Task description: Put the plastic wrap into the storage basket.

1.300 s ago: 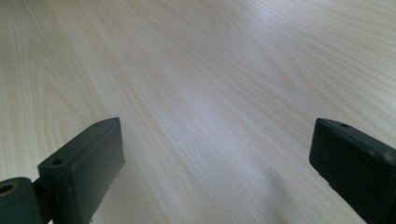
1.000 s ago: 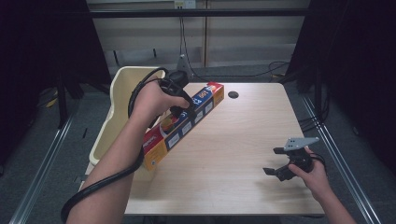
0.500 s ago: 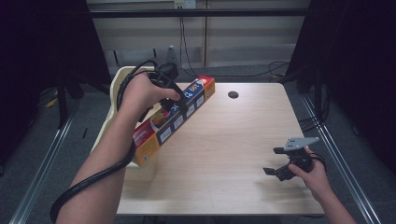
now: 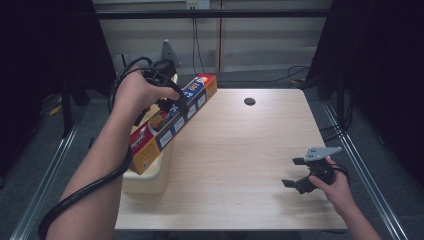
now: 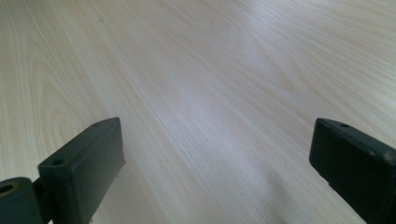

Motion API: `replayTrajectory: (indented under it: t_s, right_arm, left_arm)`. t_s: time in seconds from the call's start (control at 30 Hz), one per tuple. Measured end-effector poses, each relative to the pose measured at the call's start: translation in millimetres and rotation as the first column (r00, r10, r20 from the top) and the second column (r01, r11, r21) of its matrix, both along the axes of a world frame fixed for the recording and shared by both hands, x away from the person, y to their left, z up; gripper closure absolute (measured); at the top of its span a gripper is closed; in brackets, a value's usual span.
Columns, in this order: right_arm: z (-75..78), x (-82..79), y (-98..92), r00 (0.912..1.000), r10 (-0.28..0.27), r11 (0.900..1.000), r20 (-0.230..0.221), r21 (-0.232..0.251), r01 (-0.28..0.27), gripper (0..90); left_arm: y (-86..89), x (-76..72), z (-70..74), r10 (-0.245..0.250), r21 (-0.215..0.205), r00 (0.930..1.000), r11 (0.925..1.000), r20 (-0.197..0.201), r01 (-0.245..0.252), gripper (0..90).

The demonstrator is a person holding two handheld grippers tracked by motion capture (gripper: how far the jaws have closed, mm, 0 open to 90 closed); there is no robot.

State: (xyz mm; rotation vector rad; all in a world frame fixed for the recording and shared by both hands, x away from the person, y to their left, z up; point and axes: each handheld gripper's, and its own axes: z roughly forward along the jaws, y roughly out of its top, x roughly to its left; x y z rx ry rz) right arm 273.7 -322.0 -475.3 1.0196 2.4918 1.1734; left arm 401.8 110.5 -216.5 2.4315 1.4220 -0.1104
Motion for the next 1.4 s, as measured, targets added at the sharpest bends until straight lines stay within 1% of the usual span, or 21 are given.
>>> replayTrajectory:
  t_s: [0.1, 0.13, 0.17, 0.2, 0.23, 0.4, 0.43, 0.57, 0.6, 0.63, 0.67, 0.73, 0.83, 0.87, 1.0, 1.07, 1.13, 1.2, 1.23, 1.3, 1.4]
  right_arm:
    - [0.1, 0.1, -0.4, 1.0000, -0.003, 1.000, 0.004, -0.002, 0.003, 3.3]
    - [0.1, 0.1, -0.5, 1.0000, -0.003, 1.000, 0.004, -0.002, 0.003, 3.3]
    - [0.1, 0.2, -0.6, 1.0000, -0.003, 1.000, 0.004, -0.002, 0.003, 3.3]
    - [0.1, 0.3, -0.9, 1.0000, -0.001, 1.000, 0.006, 0.000, 0.001, 3.3]
    - [0.1, 0.4, -1.0, 1.0000, 0.000, 1.000, 0.006, 0.002, 0.000, 3.3]
    - [-0.2, 0.3, -0.9, 1.0000, 0.000, 1.000, 0.003, 0.002, 0.000, 3.3]
    - [-0.2, 0.3, -0.9, 1.0000, 0.000, 1.000, 0.003, 0.001, 0.000, 3.3]
    - [0.0, 0.1, -0.8, 1.0000, -0.001, 1.000, -0.001, 0.006, 0.001, 3.3]
    - [0.0, 0.3, -1.0, 1.0000, -0.002, 1.000, 0.005, 0.003, 0.002, 3.3]
    - [-0.1, 0.3, -0.9, 1.0000, -0.001, 1.000, 0.003, 0.003, 0.001, 3.3]
    - [-0.2, 0.3, -0.8, 1.0000, -0.001, 1.000, 0.002, 0.002, 0.001, 3.3]
    - [-0.7, 0.5, -0.2, 1.0000, 0.003, 1.000, 0.000, 0.003, -0.003, 3.3]
    - [-0.9, 0.6, 0.1, 1.0000, 0.004, 1.000, -0.001, 0.001, -0.004, 3.3]
    - [-0.8, 0.5, 0.1, 1.0000, 0.001, 1.000, -0.003, -0.001, -0.001, 3.3]
    - [-1.2, 1.0, 0.8, 1.0000, 0.004, 1.000, -0.003, -0.001, -0.004, 3.3]
    - [-1.0, 0.8, 1.0, 1.0000, 0.005, 1.000, -0.004, -0.002, -0.005, 3.3]
    - [-0.8, 0.6, 1.1, 0.9999, 0.006, 1.000, -0.008, -0.001, -0.006, 3.3]
    - [-1.5, 1.0, 1.5, 1.0000, 0.007, 1.000, -0.002, -0.004, -0.007, 3.3]
    - [-1.6, 1.1, 1.8, 1.0000, 0.008, 1.000, -0.003, -0.004, -0.008, 3.3]
    - [-1.7, 1.1, 2.1, 1.0000, 0.008, 1.000, -0.004, -0.003, -0.008, 3.3]
    - [-1.6, 1.3, 2.5, 0.9999, 0.012, 1.000, -0.002, -0.007, -0.012, 3.3]
  left_arm:
    - [5.2, -0.5, 3.7, 0.010, 0.010, 0.9999, 0.9999, -0.003, -0.010, 40.4]
    - [6.8, -0.6, 4.6, 0.018, 0.006, 0.9998, 0.9998, 0.003, -0.018, 40.4]
    - [8.9, -0.7, 6.1, 0.019, 0.008, 0.9998, 0.9998, -0.002, -0.019, 40.4]
    - [10.2, -0.9, 7.1, 0.030, 0.006, 0.9995, 0.9995, 0.007, -0.030, 40.4]
    - [12.2, -0.9, 8.6, 0.028, 0.009, 0.9996, 0.9996, 0.007, -0.028, 40.4]
    - [20.3, -1.0, 12.7, 0.055, 0.013, 0.9983, 0.9984, 0.019, -0.056, 40.4]
    - [21.5, -1.1, 12.8, 0.069, 0.003, 0.9975, 0.9976, 0.016, -0.069, 40.4]
    - [25.9, -0.8, 13.7, 0.088, 0.005, 0.9958, 0.9961, 0.024, -0.088, 40.4]
    - [28.7, -0.5, 14.2, 0.106, 0.003, 0.9942, 0.9944, 0.022, -0.106, 40.4]
    - [30.7, 0.0, 14.4, 0.101, 0.012, 0.9946, 0.9947, 0.022, -0.102, 40.4]
    - [31.6, 0.0, 14.5, 0.113, 0.006, 0.9934, 0.9936, 0.021, -0.113, 40.4]
    - [34.8, 0.6, 14.8, 0.120, 0.008, 0.9926, 0.9927, 0.019, -0.120, 40.4]
    - [38.2, 1.3, 15.1, 0.120, 0.014, 0.9925, 0.9927, 0.027, -0.120, 40.4]
    - [39.3, 1.3, 15.7, 0.136, 0.009, 0.9903, 0.9907, 0.028, -0.136, 40.4]
    - [45.0, 3.1, 15.1, 0.168, 0.009, 0.9855, 0.9857, 0.022, -0.168, 40.4]
    - [47.6, 4.0, 15.0, 0.160, 0.022, 0.9867, 0.9868, 0.028, -0.160, 40.4]
    - [49.9, 4.3, 14.5, 0.179, 0.022, 0.9836, 0.9836, 0.027, -0.179, 40.4]
    - [51.8, 4.7, 14.3, 0.185, 0.024, 0.9825, 0.9824, 0.026, -0.185, 40.4]
    - [53.8, 5.3, 13.5, 0.197, 0.026, 0.9799, 0.9799, 0.031, -0.198, 40.4]
    - [55.6, 5.9, 13.2, 0.195, 0.034, 0.9801, 0.9799, 0.035, -0.197, 40.3]
    - [61.1, 7.1, 11.1, 0.226, 0.028, 0.9737, 0.9735, 0.027, -0.227, 40.4]
